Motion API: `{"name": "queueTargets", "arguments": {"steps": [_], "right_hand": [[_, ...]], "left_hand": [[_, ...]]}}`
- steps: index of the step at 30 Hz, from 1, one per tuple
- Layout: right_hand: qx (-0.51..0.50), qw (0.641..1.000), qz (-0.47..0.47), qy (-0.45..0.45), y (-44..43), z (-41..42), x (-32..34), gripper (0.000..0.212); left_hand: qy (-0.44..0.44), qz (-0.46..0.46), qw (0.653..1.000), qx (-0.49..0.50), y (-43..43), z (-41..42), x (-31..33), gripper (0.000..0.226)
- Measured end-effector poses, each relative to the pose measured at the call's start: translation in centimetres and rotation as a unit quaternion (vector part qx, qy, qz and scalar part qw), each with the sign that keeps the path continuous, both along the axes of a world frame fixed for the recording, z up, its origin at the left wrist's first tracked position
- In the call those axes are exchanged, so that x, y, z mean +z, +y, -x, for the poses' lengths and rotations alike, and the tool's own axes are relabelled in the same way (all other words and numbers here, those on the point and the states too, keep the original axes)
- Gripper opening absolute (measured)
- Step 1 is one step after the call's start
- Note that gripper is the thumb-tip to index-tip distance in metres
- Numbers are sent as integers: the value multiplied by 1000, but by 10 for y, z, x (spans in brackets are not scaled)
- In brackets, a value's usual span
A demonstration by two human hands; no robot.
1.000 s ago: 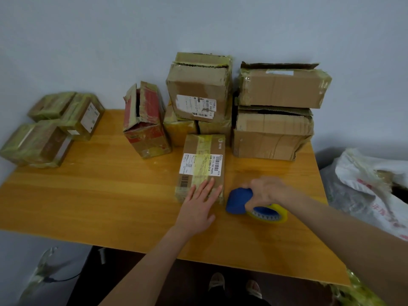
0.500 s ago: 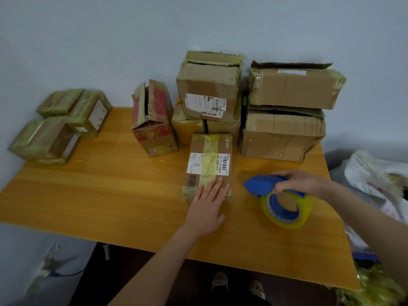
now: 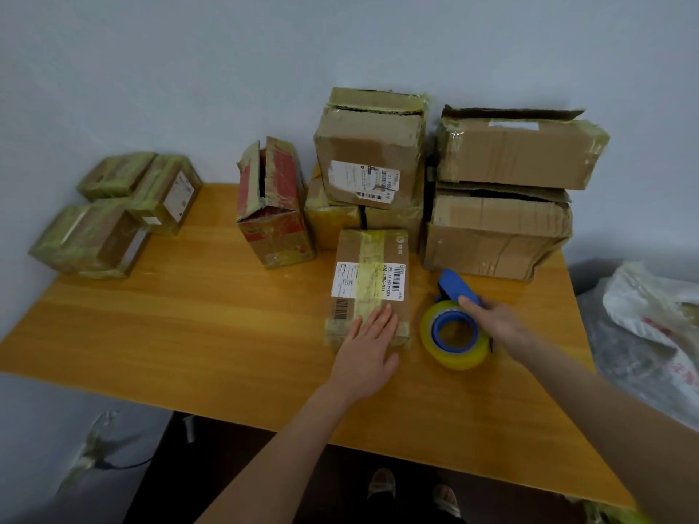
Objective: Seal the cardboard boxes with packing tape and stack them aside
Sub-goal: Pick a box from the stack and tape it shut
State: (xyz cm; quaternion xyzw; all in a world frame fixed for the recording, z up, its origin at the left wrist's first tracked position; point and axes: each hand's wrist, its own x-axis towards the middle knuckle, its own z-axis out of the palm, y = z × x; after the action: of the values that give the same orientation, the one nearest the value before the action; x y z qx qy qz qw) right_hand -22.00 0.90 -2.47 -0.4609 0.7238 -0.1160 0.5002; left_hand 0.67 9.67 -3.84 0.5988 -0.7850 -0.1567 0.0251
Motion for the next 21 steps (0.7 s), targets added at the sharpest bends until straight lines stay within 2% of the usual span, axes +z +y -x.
{"name": "queueTargets", "arguments": {"steps": [2, 3, 5, 8, 10, 13, 16, 19, 21], "right_hand": [[105, 980, 116, 123, 4, -12, 14, 58], [133, 965, 166, 150, 8, -23, 21, 56], [184, 950, 216, 132, 22, -54, 26, 58], [218, 952, 198, 87, 45, -101, 13, 71], [202, 957, 172, 116, 51, -118, 2, 77], [184, 959, 141, 160, 48, -123, -9, 78], [187, 964, 137, 130, 46, -120, -12, 82], [186, 972, 128, 63, 42, -106, -5, 78], [182, 964, 170, 89, 41, -93, -4, 67]], "left_hand": [[50, 49, 996, 47, 2, -6, 4, 56], [72, 81, 990, 89, 3, -9, 6, 54], [85, 103, 977, 167, 3, -17, 7, 51], [88, 46, 964, 247, -2, -20, 4, 57], [107, 4, 953, 284, -5, -20, 4, 63], [119, -10, 947, 299, -8, -21, 2, 69], [168, -9, 941, 295, -10, -30, 2, 67], [273, -30, 905, 325, -8, -51, 4, 52], [277, 11, 889, 363, -2, -67, 4, 50]]}}
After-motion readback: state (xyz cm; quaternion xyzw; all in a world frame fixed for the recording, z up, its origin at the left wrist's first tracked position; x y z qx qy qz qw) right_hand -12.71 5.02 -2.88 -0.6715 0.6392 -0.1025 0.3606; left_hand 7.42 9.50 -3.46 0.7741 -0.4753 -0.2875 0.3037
